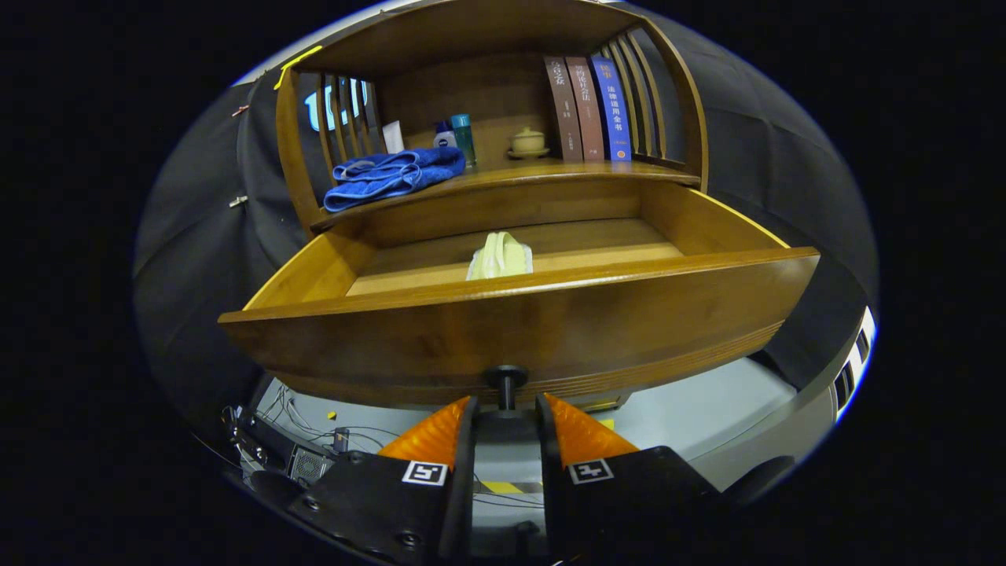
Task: Pull open the drawer, take out the items inside it, and place them on the countertop above the cabinet.
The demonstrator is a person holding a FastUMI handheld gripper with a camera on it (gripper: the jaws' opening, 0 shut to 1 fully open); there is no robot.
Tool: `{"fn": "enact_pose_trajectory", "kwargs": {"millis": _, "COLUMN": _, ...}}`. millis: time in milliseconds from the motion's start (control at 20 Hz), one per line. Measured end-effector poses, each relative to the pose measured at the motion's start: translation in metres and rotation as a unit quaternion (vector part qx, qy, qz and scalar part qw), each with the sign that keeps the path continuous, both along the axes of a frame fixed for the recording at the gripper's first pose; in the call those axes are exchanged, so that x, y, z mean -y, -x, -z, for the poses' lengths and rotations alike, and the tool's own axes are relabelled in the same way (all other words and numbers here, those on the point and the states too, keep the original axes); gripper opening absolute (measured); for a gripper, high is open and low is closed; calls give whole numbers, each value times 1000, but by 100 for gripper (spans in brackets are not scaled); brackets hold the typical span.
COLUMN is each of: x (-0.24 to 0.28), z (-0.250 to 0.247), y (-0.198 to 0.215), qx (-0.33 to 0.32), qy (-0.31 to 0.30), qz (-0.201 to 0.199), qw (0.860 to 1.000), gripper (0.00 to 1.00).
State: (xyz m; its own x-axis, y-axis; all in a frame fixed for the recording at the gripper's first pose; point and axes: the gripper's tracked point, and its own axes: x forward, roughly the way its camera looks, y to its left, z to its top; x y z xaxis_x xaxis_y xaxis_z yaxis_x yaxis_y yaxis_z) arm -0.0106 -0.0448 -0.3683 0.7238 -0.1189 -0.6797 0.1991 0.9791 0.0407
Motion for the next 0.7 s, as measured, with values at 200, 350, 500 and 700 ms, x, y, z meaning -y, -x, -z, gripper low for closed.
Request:
{"fn": "enact_pose_trajectory", "kwargs": {"millis": 200, "x": 3, "z": -16, "y": 2, "qx": 21, "qy": 17, "qz": 0, "qw": 1000, "gripper": 66}}
{"fn": "enact_pose_trajectory", "kwargs": {"millis": 350, "x": 9, "z": -44, "y": 16, "qx": 39, "qy": 28, "qz": 14, "qw": 999, "gripper": 98}}
{"fn": "enact_pose_trajectory", "kwargs": {"millis": 500, "x": 3, "z": -83, "y": 12, "qx": 67, "qy": 16, "qz": 16, "qw": 998, "gripper": 99}}
{"fn": "enact_pose_trajectory", "kwargs": {"millis": 700, "x": -2, "z": -125, "y": -39, "qx": 98, "qy": 5, "qz": 1, "qw": 995, "gripper": 99}}
